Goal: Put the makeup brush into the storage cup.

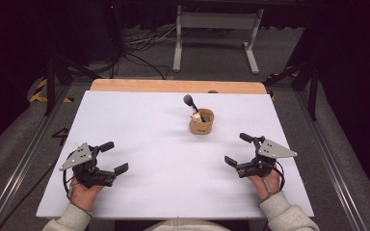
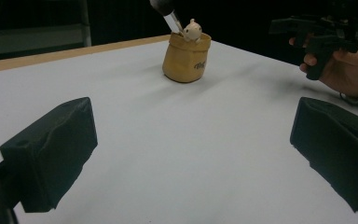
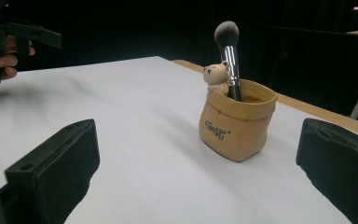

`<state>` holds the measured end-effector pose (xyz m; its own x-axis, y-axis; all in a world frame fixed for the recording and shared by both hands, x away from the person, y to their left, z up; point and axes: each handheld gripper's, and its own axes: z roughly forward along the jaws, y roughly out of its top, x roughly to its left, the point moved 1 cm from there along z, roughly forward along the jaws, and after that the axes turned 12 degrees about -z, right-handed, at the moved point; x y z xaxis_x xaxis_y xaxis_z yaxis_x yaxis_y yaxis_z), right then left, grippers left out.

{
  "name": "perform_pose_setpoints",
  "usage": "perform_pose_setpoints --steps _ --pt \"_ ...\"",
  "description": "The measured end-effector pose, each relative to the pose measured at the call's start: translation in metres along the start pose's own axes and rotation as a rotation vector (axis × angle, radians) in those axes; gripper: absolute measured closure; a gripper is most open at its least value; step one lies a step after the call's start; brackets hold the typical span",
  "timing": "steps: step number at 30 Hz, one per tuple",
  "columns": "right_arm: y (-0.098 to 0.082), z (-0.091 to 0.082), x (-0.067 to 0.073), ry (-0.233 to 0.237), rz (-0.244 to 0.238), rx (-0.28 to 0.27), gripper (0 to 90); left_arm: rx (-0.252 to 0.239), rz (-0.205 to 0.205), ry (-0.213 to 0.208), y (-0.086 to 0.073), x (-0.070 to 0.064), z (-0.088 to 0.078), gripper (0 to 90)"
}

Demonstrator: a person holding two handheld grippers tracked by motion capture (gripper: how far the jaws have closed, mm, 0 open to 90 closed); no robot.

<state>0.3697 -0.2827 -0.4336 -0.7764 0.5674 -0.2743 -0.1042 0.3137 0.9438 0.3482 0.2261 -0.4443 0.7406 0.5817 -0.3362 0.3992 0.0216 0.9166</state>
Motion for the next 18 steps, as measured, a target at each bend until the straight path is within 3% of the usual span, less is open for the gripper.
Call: perform_pose_setpoints --steps 18 --pt "-0.0003 0.0012 0.0012 -0.002 0.0 0.011 0.0 -0.002 0.004 -0.008 0.0007 0.0018 0.0026 1.1"
